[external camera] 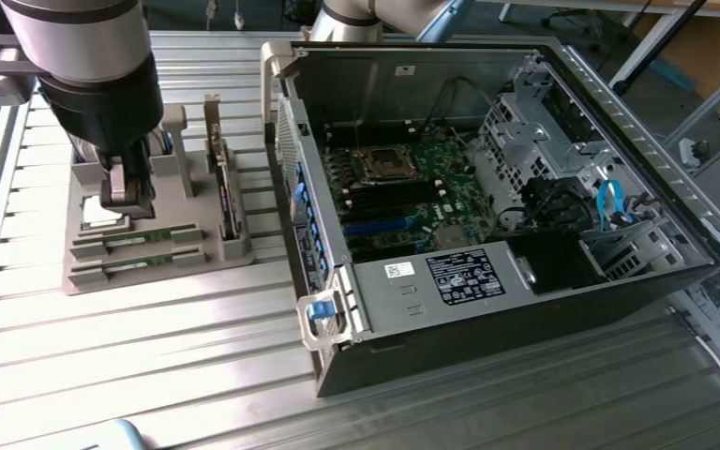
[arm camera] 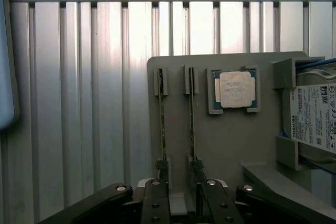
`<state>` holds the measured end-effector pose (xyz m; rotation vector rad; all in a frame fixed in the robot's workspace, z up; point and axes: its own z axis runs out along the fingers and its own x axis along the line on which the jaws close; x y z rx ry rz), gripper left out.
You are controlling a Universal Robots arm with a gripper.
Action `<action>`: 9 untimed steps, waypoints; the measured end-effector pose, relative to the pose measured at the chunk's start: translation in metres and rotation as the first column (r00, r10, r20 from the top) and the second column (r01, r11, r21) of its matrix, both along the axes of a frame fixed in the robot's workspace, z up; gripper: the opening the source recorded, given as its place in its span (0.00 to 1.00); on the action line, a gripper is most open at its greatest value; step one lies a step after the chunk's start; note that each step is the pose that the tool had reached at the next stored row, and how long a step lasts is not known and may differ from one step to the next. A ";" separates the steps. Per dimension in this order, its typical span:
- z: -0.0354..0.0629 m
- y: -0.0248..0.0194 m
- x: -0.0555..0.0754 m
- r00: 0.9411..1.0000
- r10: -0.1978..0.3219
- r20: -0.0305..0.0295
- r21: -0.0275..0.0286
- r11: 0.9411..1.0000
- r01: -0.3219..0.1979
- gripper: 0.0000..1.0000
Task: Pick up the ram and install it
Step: 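Pick up the ram and move it above insertion slot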
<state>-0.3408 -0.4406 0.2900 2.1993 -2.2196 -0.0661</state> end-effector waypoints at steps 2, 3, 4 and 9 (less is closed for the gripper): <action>-0.0006 0.0001 0.000 1.000 0.000 0.000 0.000 1.000 0.000 0.30; -0.0009 0.0000 0.000 1.000 0.000 0.000 0.000 1.000 0.000 0.30; -0.0011 0.0000 0.000 1.000 0.000 0.000 0.000 1.000 0.000 0.30; -0.0027 0.0000 0.000 1.000 0.001 0.000 0.000 1.000 -0.001 0.30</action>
